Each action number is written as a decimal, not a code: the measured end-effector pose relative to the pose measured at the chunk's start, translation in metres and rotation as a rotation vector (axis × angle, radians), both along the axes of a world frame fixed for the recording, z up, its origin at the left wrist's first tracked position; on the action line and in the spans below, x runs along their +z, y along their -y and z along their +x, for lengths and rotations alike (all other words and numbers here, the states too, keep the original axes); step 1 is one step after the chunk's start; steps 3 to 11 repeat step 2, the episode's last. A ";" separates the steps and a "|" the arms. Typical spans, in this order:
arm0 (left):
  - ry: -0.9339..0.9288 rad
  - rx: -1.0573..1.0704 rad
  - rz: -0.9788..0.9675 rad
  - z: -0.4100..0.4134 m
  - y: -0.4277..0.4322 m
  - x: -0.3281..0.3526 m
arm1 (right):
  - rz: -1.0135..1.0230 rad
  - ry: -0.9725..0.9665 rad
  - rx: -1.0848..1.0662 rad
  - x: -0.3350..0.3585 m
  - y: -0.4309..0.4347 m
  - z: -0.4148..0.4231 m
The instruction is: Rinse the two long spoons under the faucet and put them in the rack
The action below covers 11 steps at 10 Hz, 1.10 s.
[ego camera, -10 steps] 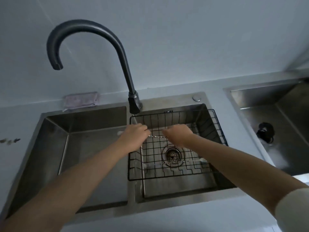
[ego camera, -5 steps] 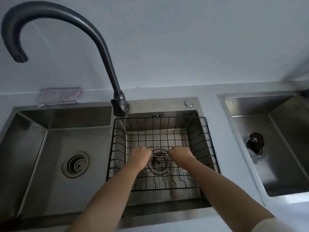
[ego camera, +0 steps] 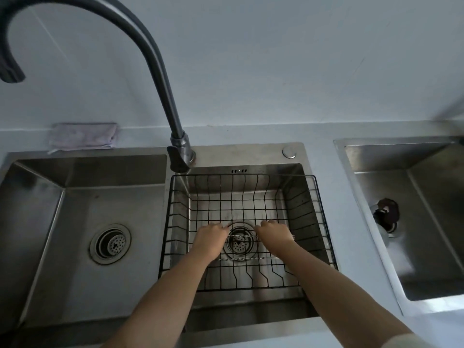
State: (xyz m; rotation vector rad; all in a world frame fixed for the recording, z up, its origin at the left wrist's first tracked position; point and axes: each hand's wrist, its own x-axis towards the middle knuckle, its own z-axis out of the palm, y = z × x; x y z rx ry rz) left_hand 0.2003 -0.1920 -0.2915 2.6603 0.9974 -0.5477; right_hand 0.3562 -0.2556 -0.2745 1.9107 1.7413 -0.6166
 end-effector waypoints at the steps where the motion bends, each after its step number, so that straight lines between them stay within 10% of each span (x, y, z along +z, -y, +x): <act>1: 0.009 0.004 0.006 -0.001 -0.004 0.004 | 0.056 -0.015 -0.056 0.000 0.000 -0.001; 11: 0.100 0.015 0.035 -0.004 -0.006 0.015 | 0.149 -0.014 -0.103 0.008 0.001 -0.002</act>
